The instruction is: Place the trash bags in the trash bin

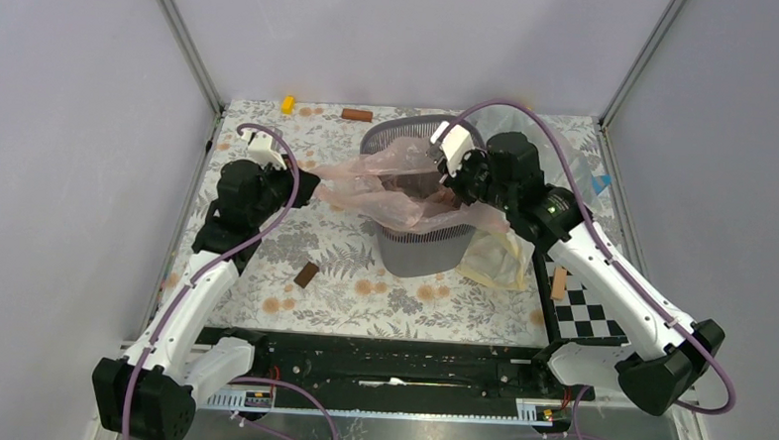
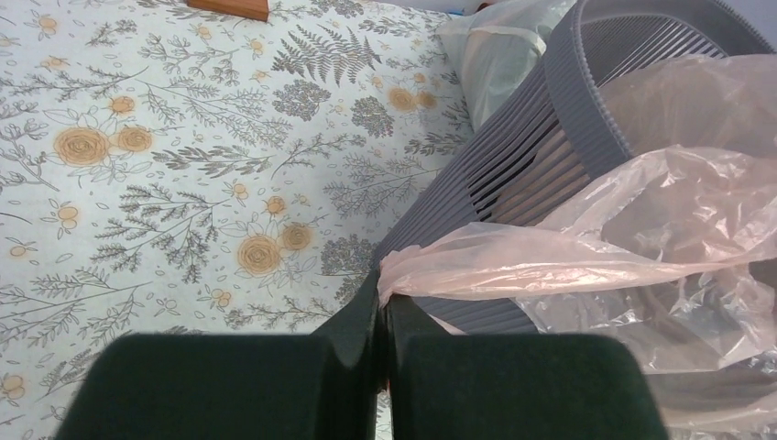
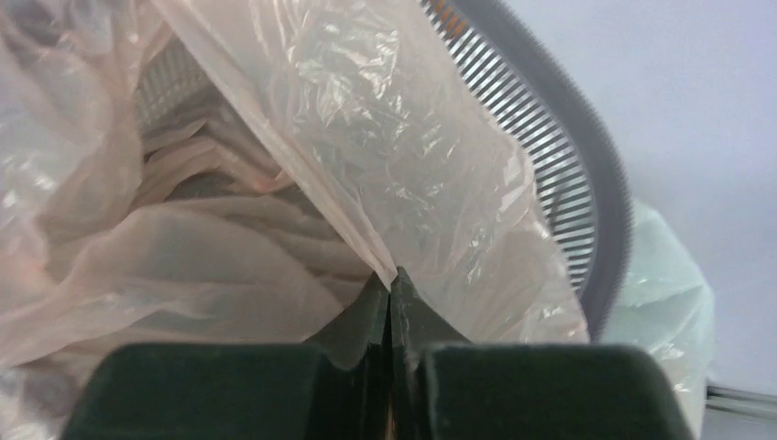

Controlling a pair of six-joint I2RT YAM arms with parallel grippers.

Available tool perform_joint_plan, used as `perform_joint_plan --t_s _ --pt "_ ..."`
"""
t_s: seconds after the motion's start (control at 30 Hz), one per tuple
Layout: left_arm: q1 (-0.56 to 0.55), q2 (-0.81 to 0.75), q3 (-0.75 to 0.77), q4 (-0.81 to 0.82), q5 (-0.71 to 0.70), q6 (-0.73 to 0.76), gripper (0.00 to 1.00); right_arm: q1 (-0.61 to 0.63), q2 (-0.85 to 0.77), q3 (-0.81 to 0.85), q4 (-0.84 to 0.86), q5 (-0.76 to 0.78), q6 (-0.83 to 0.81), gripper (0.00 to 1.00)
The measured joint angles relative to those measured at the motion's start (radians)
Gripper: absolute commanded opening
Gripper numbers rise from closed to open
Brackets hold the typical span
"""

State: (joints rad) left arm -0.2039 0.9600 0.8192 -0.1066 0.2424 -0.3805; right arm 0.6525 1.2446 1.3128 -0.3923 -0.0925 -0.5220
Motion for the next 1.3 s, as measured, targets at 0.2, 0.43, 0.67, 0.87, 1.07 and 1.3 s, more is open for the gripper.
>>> perform_joint_plan --t_s 0.2,0.43,0.67,0.87,1.07,1.3 --pt "0.000 0.019 0.001 0.000 0.000 0.002 0.00 0.002 0.083 0.148 -0.021 0.033 0.039 0.00" --pt "0.000 0.080 0.001 0.003 0.009 -0.027 0.00 -0.005 0.218 0.315 -0.038 0.042 0.072 0.02" --pt "0.000 0.159 0.028 0.013 0.019 -0.058 0.00 -0.082 0.396 0.488 -0.088 -0.015 0.139 0.13" --pt "0.000 0.218 0.047 0.042 0.024 -0.085 0.00 -0.160 0.506 0.618 -0.112 -0.087 0.212 0.07" --pt "-0.001 0.236 0.050 0.063 0.024 -0.106 0.00 -0.183 0.582 0.716 -0.131 -0.146 0.271 0.05" --pt "-0.001 0.285 0.052 0.106 0.033 -0.144 0.00 -0.214 0.706 0.898 -0.195 -0.208 0.343 0.06"
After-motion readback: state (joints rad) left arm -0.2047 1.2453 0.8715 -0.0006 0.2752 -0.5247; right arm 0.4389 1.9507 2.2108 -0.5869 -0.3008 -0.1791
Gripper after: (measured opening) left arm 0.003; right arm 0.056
